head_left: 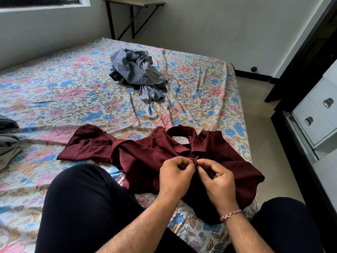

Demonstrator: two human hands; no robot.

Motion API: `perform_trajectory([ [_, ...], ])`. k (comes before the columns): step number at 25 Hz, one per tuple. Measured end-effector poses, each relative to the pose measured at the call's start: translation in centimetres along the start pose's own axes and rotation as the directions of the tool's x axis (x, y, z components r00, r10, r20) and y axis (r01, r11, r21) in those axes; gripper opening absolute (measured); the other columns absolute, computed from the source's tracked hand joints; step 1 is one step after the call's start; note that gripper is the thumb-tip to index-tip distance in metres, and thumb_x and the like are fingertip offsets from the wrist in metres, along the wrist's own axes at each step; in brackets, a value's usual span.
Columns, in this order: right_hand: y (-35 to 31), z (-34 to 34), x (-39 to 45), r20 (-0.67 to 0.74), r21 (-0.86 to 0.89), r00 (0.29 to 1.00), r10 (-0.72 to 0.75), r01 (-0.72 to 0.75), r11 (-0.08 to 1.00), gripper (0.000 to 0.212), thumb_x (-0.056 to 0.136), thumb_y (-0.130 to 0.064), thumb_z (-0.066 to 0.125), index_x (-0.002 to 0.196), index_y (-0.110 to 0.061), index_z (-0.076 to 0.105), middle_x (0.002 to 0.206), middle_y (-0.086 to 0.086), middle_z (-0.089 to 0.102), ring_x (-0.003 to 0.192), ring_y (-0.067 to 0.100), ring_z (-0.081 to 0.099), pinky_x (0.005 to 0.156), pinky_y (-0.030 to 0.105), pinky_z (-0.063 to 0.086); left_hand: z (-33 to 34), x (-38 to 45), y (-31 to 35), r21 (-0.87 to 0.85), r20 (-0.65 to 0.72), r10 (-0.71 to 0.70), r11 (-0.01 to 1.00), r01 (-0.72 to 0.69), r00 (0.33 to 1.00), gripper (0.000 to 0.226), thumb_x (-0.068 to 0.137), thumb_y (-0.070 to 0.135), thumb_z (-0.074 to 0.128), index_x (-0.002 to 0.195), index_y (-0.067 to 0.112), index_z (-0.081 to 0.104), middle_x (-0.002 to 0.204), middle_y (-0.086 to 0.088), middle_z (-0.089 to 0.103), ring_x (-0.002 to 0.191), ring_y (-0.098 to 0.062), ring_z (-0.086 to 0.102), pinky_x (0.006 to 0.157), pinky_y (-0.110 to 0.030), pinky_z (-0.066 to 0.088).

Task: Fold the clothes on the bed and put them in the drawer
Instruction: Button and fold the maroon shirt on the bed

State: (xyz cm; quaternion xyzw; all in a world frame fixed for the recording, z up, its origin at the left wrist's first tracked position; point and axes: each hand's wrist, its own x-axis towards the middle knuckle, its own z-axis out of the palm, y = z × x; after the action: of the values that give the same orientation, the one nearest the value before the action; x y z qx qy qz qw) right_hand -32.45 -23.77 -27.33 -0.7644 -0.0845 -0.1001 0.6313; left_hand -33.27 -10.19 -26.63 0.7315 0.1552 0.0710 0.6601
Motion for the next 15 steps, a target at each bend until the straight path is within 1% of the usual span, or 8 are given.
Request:
perform_trajectory([
  [2, 0.09, 0.07, 0.08, 0.024, -0.041, 1.000, -0.003, 0.004, 0.999, 0.022, 0.089, 0.004, 0.074, 0.102, -0.014, 0.080, 0.098, -0.008, 0.079, 0.097, 0.009, 0.075, 0.090, 0.021, 0.057, -0.19, 0.20, -0.16, 0.020, 0.018, -0.018, 1.000, 0.018, 1.000, 0.008, 0.084, 0.021, 0.075, 0.079, 0.026, 0.079, 0.071, 0.003, 0.076, 0.067, -0.018, 0.073, 0.066, -0.034, 0.061],
  [3, 0.11, 0.09, 0.07, 0.029, -0.063, 1.000, -0.010, 0.012, 0.998, 0.023, 0.089, 0.003, 0.075, 0.102, -0.014, 0.080, 0.098, -0.008, 0.079, 0.098, 0.009, 0.074, 0.091, 0.023, 0.057, -0.25, 0.27, -0.29, 0.029, 0.026, -0.023, 0.999, 0.023, 0.999, 0.008, 0.084, 0.022, 0.074, 0.080, 0.027, 0.080, 0.072, 0.003, 0.076, 0.070, -0.020, 0.075, 0.068, -0.037, 0.063],
  [5, 0.11, 0.04, 0.02, 0.025, -0.098, 0.999, -0.040, 0.042, 0.994, 0.023, 0.088, 0.003, 0.075, 0.101, -0.015, 0.080, 0.098, -0.008, 0.079, 0.097, 0.009, 0.074, 0.091, 0.024, 0.057, -0.24, 0.25, -0.35, 0.044, 0.032, -0.022, 0.999, 0.020, 0.999, 0.009, 0.085, 0.023, 0.074, 0.081, 0.028, 0.081, 0.072, 0.004, 0.077, 0.071, -0.017, 0.075, 0.069, -0.038, 0.064],
  [8, 0.24, 0.04, -0.05, 0.006, -0.178, 0.995, -0.104, 0.103, 0.979, 0.022, 0.087, 0.001, 0.077, 0.101, -0.016, 0.080, 0.097, -0.010, 0.078, 0.096, 0.008, 0.073, 0.089, 0.023, 0.057, -0.09, -0.03, -0.05, 0.055, 0.019, -0.011, 0.998, 0.010, 1.000, 0.012, 0.087, 0.023, 0.073, 0.082, 0.028, 0.082, 0.073, 0.009, 0.077, 0.068, -0.007, 0.073, 0.068, -0.031, 0.061],
  [10, 0.37, 0.22, -0.07, 0.000, -0.248, 0.986, -0.166, 0.161, 0.955, 0.023, 0.086, 0.001, 0.078, 0.100, -0.016, 0.080, 0.096, -0.012, 0.076, 0.094, 0.008, 0.073, 0.087, 0.023, 0.057, -0.05, -0.18, -0.03, 0.069, 0.017, 0.001, 0.998, -0.002, 1.000, 0.008, 0.089, 0.028, 0.075, 0.086, 0.028, 0.083, 0.076, 0.013, 0.077, 0.073, -0.002, 0.073, 0.072, -0.029, 0.062],
  [13, 0.54, 0.38, -0.14, 0.048, -0.352, 0.963, -0.266, 0.266, 0.898, 0.025, 0.085, 0.002, 0.079, 0.103, -0.015, 0.080, 0.098, -0.012, 0.074, 0.094, 0.003, 0.071, 0.086, 0.022, 0.056, -0.23, -0.12, -0.17, 0.126, -0.021, -0.005, 0.992, 0.008, 1.000, 0.007, 0.089, 0.029, 0.076, 0.087, 0.029, 0.082, 0.076, 0.015, 0.077, 0.075, -0.001, 0.073, 0.078, -0.031, 0.062],
  [15, 0.59, 0.29, -0.09, 0.107, -0.448, 0.928, -0.356, 0.365, 0.816, 0.024, 0.087, -0.001, 0.078, 0.108, -0.013, 0.078, 0.101, -0.008, 0.073, 0.094, 0.002, 0.069, 0.086, 0.021, 0.056, -0.41, -0.03, 0.06, 0.184, -0.024, 0.013, 0.983, -0.008, 1.000, 0.009, 0.090, 0.028, 0.075, 0.083, 0.028, 0.081, 0.074, 0.016, 0.075, 0.072, 0.000, 0.071, 0.076, -0.029, 0.061],
])
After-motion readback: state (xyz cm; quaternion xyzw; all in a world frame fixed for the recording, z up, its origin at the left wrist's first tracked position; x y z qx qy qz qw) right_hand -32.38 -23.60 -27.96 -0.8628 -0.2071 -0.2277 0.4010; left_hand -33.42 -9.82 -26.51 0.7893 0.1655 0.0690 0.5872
